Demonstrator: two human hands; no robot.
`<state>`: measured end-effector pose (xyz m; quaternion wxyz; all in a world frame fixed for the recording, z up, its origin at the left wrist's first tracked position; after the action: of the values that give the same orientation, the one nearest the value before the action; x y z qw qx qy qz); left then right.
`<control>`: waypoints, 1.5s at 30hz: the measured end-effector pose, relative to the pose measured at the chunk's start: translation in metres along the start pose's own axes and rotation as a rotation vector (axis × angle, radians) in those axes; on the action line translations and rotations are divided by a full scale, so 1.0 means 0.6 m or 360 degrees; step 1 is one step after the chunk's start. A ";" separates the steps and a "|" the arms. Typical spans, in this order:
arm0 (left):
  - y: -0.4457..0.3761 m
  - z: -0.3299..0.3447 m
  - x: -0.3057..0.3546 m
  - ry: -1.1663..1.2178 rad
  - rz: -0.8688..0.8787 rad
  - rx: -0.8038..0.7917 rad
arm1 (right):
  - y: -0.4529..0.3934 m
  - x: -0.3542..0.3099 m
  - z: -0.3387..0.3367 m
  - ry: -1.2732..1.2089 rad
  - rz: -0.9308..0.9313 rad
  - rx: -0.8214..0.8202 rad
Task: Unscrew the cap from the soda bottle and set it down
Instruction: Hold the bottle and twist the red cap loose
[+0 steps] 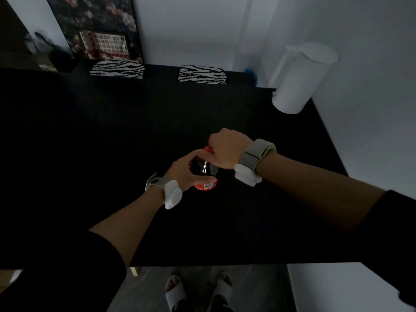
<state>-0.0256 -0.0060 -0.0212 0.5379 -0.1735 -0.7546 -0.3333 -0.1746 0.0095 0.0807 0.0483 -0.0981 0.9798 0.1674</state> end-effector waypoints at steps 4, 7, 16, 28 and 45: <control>0.002 0.000 0.002 0.0007 -0.0044 -0.0023 | -0.003 0.006 -0.008 0.0172 -0.0239 -0.0051; 0.004 0.000 0.005 0.0011 -0.0031 -0.0028 | -0.004 0.008 -0.013 0.0316 -0.0345 -0.0022; 0.004 0.005 -0.004 0.0034 0.0036 0.0015 | 0.008 -0.004 0.001 0.0071 0.0061 0.0106; -0.001 0.001 -0.004 -0.0056 -0.0025 0.0024 | -0.001 0.004 -0.019 0.0453 -0.0381 0.0001; -0.002 -0.003 -0.006 -0.0028 -0.0011 -0.0034 | 0.006 -0.001 -0.012 0.0292 -0.0271 0.0039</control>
<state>-0.0238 -0.0078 -0.0245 0.5282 -0.1795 -0.7563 -0.3419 -0.1749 0.0104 0.0885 -0.0264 -0.1954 0.9702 0.1409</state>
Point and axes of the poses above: each hand's wrist, its own y-axis away from the middle knuckle, its own z-axis out of the palm, x = y × z, the point moved 1 cm from there along -y, towards the middle knuckle, and after that the axes turned 1 degree about y, right-handed, at the moved point
